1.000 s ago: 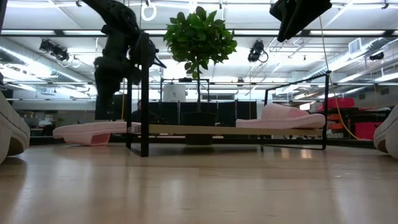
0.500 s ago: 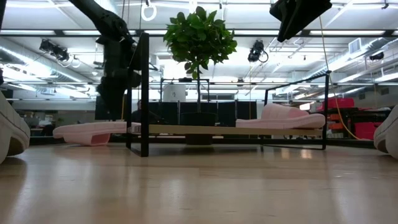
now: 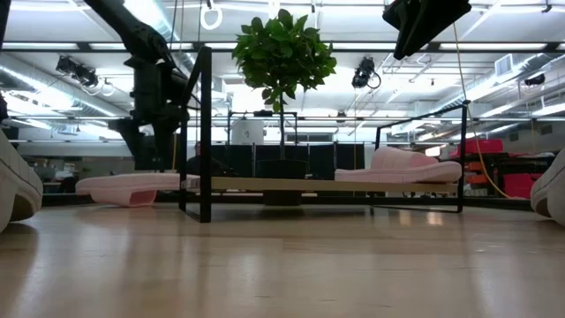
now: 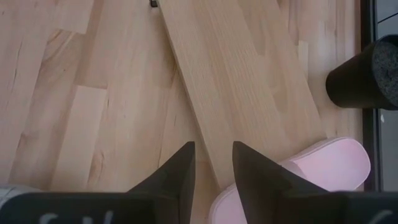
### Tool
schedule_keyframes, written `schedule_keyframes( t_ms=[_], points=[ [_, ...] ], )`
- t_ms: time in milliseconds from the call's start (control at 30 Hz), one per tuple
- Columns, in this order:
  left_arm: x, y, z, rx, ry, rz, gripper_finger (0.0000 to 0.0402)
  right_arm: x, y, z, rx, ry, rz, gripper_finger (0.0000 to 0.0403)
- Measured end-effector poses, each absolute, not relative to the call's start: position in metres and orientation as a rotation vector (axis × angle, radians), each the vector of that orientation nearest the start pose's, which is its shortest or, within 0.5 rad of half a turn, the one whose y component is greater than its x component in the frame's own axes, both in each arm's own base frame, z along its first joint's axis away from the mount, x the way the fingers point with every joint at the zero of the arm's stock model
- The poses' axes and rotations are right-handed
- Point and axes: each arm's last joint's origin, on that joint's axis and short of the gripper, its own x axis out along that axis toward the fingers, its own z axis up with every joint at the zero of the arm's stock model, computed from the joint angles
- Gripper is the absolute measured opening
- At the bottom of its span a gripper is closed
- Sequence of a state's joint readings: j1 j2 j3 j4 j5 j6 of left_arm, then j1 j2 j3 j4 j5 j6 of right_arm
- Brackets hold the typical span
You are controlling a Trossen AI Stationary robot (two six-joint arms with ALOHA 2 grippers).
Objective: Pick and place slides into the shelf
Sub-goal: Put the pink slipper on the shelf
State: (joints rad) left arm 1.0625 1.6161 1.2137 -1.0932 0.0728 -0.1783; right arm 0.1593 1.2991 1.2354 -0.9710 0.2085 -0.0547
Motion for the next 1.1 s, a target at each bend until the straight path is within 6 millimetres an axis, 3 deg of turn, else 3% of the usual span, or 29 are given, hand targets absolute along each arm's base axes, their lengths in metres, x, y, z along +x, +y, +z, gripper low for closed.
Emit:
schedule_keyframes(
  t_ms=[500,1100],
  points=[
    [0.127,0.244,0.208,-1.041,1.316,0.988,0.0395,0.244,0.033,0.319,-0.237,1.02,-0.011,0.0113],
    [0.125,0.243,0.208,-1.035,1.342,0.903,0.04,0.244,0.034,0.319,-0.21,1.021,0.005,0.0113]
  ],
)
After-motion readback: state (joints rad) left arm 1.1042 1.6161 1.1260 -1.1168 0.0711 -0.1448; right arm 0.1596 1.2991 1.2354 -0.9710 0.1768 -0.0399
